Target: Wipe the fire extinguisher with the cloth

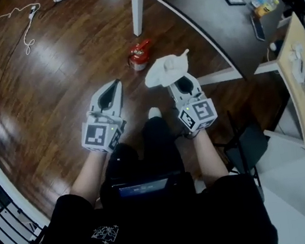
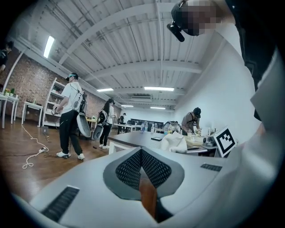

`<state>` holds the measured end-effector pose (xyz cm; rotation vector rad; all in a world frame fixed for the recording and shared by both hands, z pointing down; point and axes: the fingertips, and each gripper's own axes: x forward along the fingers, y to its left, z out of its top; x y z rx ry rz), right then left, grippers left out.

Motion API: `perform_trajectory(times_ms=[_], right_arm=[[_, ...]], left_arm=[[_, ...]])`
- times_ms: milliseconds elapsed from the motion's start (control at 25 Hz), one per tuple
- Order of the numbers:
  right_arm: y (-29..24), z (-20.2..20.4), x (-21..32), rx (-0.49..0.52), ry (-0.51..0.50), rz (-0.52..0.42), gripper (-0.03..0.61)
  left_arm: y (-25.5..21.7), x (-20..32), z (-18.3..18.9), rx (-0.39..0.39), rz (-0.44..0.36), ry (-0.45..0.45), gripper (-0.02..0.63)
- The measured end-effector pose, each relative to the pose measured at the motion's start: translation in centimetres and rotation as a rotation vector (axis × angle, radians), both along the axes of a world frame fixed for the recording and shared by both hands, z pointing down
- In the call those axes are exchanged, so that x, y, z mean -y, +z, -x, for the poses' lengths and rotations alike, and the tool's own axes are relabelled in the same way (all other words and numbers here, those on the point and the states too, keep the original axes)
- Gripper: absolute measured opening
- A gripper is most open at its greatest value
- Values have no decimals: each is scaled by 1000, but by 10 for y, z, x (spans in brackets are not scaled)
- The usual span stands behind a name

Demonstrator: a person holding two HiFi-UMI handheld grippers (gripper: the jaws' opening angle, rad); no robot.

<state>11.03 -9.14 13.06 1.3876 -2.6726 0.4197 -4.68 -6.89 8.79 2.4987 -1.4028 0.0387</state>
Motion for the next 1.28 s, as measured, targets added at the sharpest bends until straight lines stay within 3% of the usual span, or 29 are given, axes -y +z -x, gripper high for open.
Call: perform_trajectory(times_ms=[360,680,920,1280], right_arm=[[224,8,65,-44,-66,-6,121],[364,4,99,-9,-72,-13,120],[404,8,116,-5,-70,-44,120],[402,12,131,7,-51,-100,120]], left_arm=[[209,54,-17,-21,-37,12,2],[358,67,-21,-21,-36,14,2],[406,58,-12,-12,-42,-2,2],[424,44,1,-15,-50,-12,2]])
